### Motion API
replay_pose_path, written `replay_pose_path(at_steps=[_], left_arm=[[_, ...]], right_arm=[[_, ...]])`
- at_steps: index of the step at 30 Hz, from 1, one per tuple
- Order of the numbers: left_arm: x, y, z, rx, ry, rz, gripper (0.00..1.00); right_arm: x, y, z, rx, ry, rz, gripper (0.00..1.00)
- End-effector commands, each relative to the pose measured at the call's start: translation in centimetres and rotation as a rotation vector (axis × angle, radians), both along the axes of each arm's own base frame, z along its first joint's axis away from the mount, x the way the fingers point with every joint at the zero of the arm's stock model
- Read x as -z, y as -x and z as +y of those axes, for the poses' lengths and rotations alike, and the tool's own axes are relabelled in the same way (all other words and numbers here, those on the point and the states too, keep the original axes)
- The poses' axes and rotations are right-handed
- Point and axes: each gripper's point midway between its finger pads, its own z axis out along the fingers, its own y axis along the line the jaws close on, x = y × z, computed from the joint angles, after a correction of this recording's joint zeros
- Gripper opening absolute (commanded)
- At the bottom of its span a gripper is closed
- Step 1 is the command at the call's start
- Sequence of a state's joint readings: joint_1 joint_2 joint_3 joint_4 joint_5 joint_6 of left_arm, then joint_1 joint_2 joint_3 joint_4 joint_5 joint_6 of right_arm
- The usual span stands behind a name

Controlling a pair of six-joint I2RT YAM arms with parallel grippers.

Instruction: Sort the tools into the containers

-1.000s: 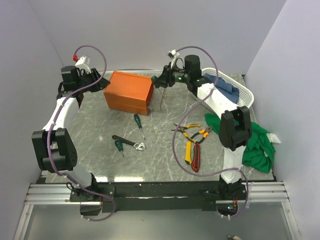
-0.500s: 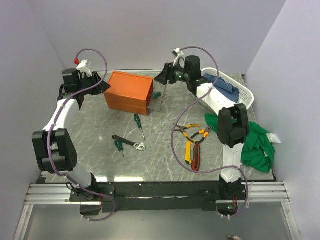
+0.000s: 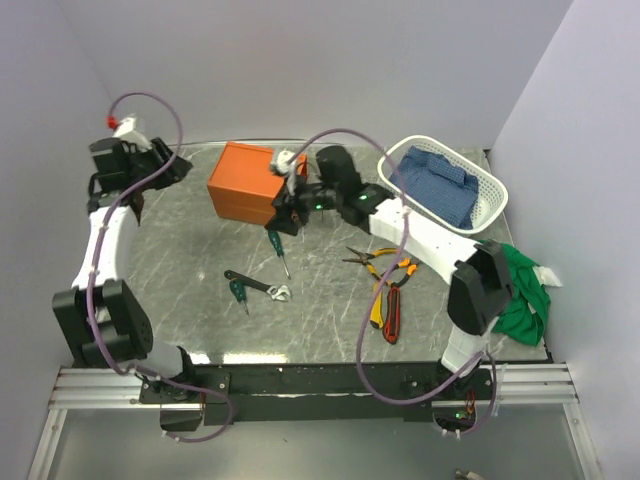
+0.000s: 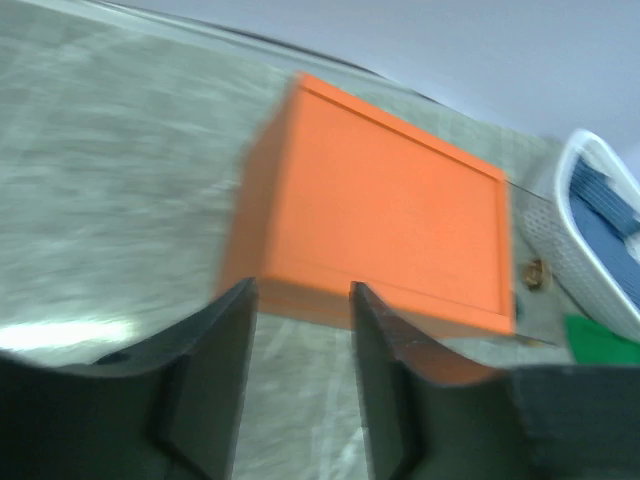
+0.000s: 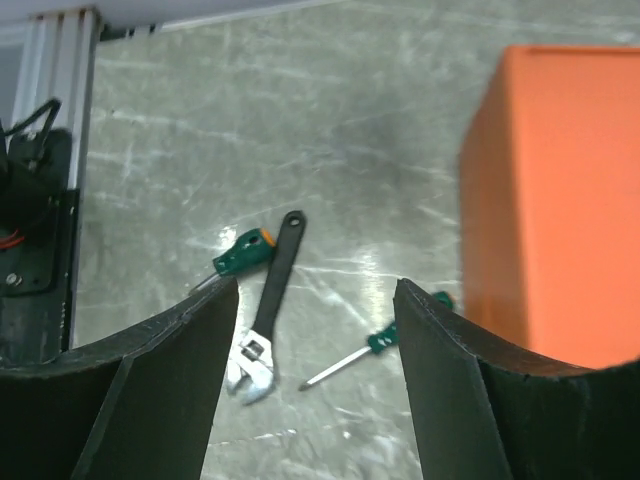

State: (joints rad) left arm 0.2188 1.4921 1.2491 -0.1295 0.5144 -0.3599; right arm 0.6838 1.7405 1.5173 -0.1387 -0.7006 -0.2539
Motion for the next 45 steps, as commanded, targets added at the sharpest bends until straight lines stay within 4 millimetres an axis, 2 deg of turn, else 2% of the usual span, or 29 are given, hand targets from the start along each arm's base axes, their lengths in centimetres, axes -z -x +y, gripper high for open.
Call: replay_pose_path(at_steps=[1,2,3,4,6,9,10,12,13,15,16,18,19,21,22,23,25,29,34,37,41,44,45], left_arm=[[-2.6,2.8,3.7,-0.154,-0.125,-0.025,0.58],[-2.9,3.5,4.2,-0.179,-0.146,-0.026,0.59],[-2.6,3.8,4.9,-0.206,-0.181,-0.017,0.6],[-1.9,4.3,5.3,-0.226,-0.19,0.001,0.6],[-2.3,5.1,6.5,-0.301,-0.192,0.001,0.61],[-2.6,6.4,7.4,-0.362,-0.163,0.002,0.63],[-3.1,6.8,7.6,-0.376,-0.161,-0.005,0.63],[-3.6,7.2,7.7,-0.4,-0.155,-0.004,0.65],[-4.2,7.6,7.8,-0.412,-0.156,-0.007,0.65],[-4.9,8.1,7.7,-0.41,-0.152,-0.02,0.66],[-5.0,8.6,7.4,-0.403,-0.152,-0.03,0.66],[-5.0,9.3,7.3,-0.408,-0.156,-0.04,0.66],[-5.0,9.8,7.1,-0.408,-0.157,-0.043,0.67],[-4.6,10.6,6.7,-0.4,-0.155,-0.021,0.67],[-4.7,10.9,6.6,-0.397,-0.158,-0.023,0.67],[-4.4,11.1,6.6,-0.394,-0.164,-0.015,0.67],[-3.8,11.3,6.6,-0.395,-0.169,0.003,0.67],[-3.5,11.2,6.0,-0.38,-0.158,0.003,0.67],[-3.9,10.7,5.5,-0.367,-0.126,-0.02,0.67],[-4.0,10.4,5.5,-0.362,-0.116,-0.021,0.67],[-3.9,10.3,5.4,-0.352,-0.117,-0.004,0.67],[-4.3,10.1,5.4,-0.345,-0.125,0.0,0.66],[-4.4,10.1,5.4,-0.341,-0.127,0.001,0.66]], right_arm=[[3.4,-1.1,2.3,0.038,0.094,0.044,0.71],[3.4,1.0,4.5,-0.011,0.103,0.027,0.72],[4.2,1.9,5.3,-0.023,0.133,0.016,0.72],[5.9,2.2,6.2,-0.006,0.185,-0.005,0.74],[7.1,4.1,8.1,-0.026,0.218,0.007,0.78],[8.7,4.8,8.9,0.023,0.219,0.101,0.8],[10.1,4.9,9.1,0.053,0.249,0.156,0.8],[10.8,4.8,9.4,0.121,0.287,0.217,0.78],[12.1,5.0,9.7,0.179,0.297,0.312,0.78],[12.8,5.3,10.3,0.214,0.281,0.33,0.77],[13.6,6.7,11.1,0.196,0.293,0.323,0.77],[14.4,7.3,12.0,0.2,0.317,0.312,0.77],[15.8,7.8,12.6,0.208,0.339,0.338,0.77],[15.9,6.9,13.1,0.265,0.327,0.344,0.77],[16.7,6.6,13.3,0.284,0.333,0.351,0.77],[16.3,6.3,13.8,0.286,0.322,0.334,0.77],[16.6,5.5,14.1,0.311,0.332,0.287,0.77],[18.5,5.0,13.4,0.338,0.384,0.266,0.78],[21.9,5.9,11.6,0.346,0.474,0.285,0.77],[23.1,6.3,11.0,0.327,0.507,0.272,0.69],[22.0,6.6,11.6,0.274,0.492,0.237,0.48],[19.8,6.8,12.1,0.24,0.458,0.223,0.34],[18.2,7.1,12.3,0.223,0.431,0.222,0.31]])
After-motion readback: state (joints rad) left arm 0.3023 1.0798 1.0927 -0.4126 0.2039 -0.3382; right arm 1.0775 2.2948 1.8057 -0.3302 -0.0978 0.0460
